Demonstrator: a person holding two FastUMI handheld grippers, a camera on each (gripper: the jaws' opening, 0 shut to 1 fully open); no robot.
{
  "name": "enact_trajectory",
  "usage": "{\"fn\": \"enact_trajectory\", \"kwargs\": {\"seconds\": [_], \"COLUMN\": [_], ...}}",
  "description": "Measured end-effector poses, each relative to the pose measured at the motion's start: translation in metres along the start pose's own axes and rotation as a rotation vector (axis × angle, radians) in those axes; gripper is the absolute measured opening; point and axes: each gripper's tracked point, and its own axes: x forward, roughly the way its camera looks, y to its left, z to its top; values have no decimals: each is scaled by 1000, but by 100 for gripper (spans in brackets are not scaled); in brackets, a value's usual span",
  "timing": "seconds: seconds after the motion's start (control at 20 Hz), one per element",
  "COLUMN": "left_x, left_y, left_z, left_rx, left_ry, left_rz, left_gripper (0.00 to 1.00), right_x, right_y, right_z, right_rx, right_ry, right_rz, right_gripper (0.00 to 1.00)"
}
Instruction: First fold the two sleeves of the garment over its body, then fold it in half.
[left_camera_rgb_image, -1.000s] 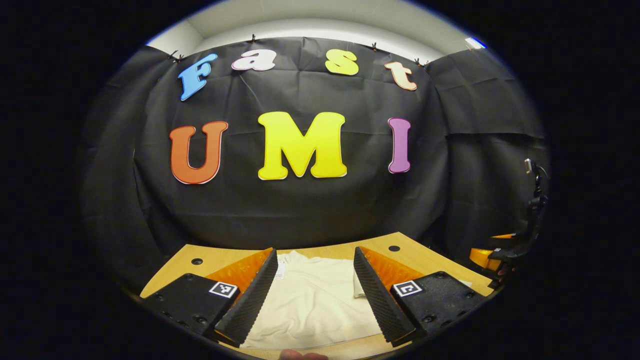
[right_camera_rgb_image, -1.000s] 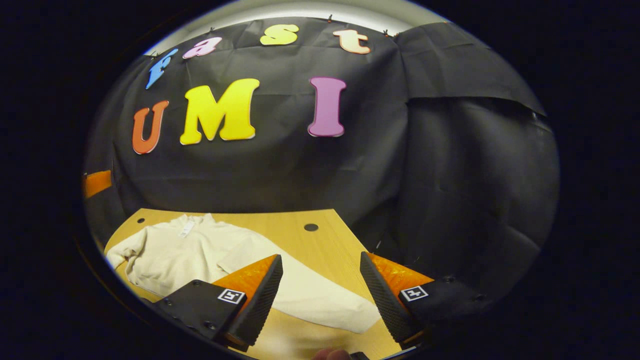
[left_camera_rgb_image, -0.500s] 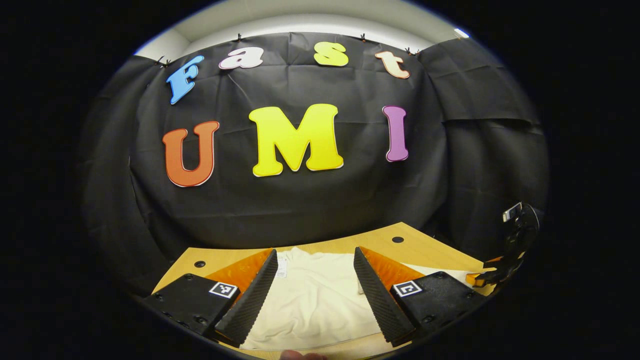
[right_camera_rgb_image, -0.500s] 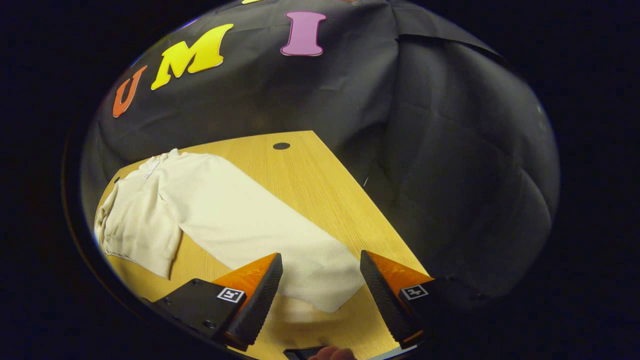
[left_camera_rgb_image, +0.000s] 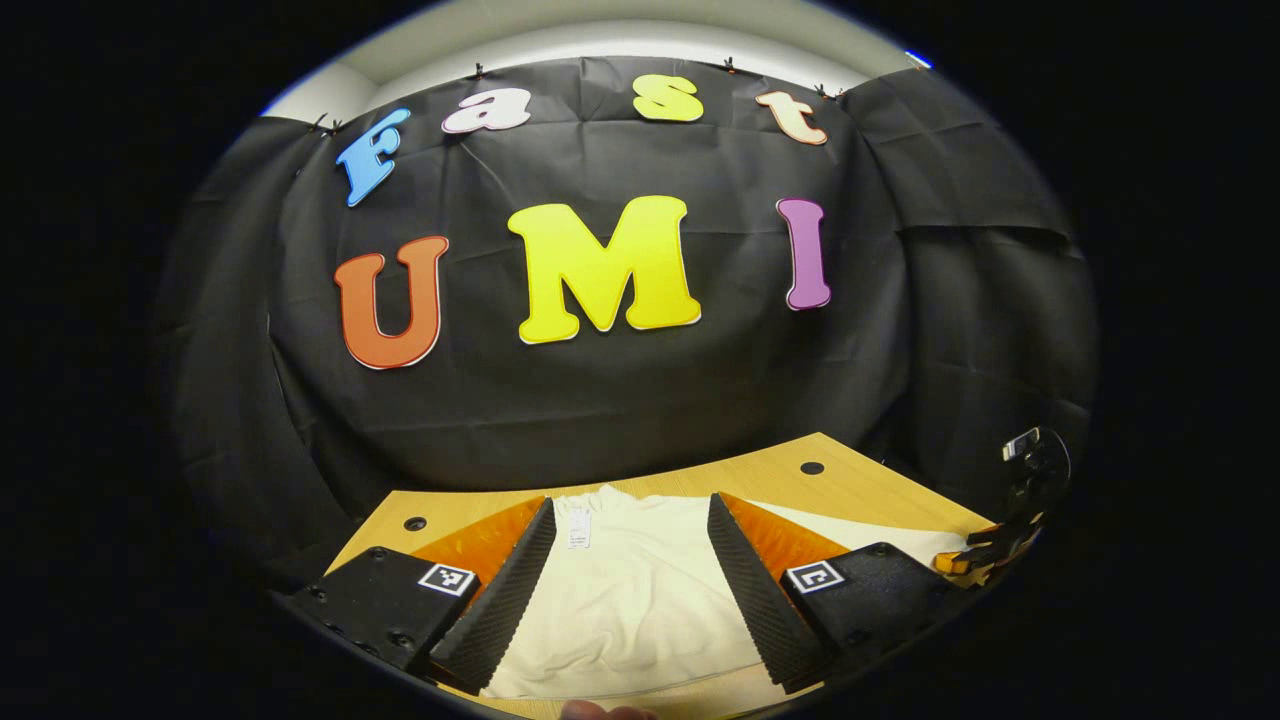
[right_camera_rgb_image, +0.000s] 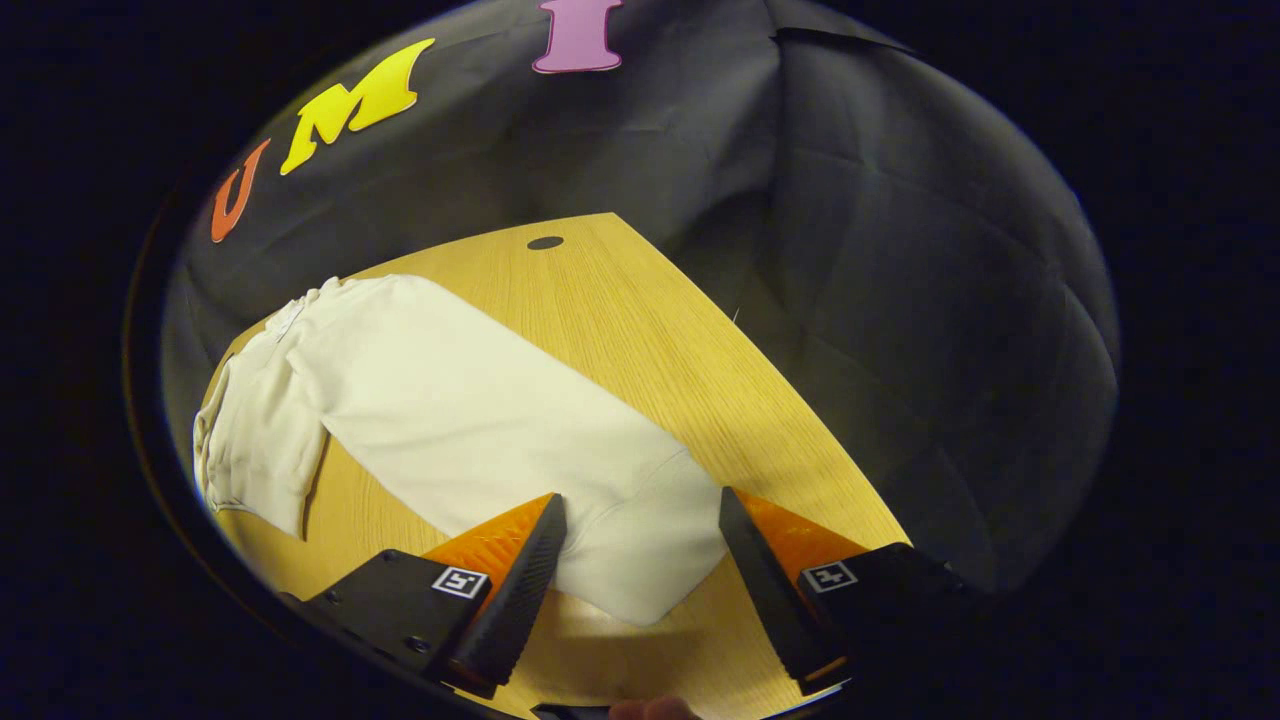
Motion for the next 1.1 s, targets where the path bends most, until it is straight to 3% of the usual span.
{"fn": "enact_trajectory", "kwargs": {"seconds": [0.05,0.15,0.2,0.3,0.4,0.45,0.7,1.1], "left_x": [0,-1,-2,-3,-7,-7,-13,-21], "left_y": [0,-1,0,3,6,9,26,60], "left_z": [-1,-1,-1,-1,-2,-2,-1,-10], "left_rx": [-4,-8,-4,-4,-6,-7,-7,-69], "left_ry": [5,8,7,6,7,8,-5,-12], "left_rz": [-1,1,4,8,15,21,59,131], "left_gripper": [97,97,96,96,96,96,96,97], "right_x": [1,-2,-2,-1,0,-2,-15,-70], "right_y": [5,14,17,14,14,15,27,65], "right_z": [1,0,0,-1,3,3,24,129], "right_rx": [-16,-28,-27,-28,-6,-1,57,74], "right_ry": [-10,-16,-16,-8,18,42,44,-121], "right_rz": [18,29,28,16,5,-4,24,118], "right_gripper": [96,76,55,28,26,7,7,7]}}
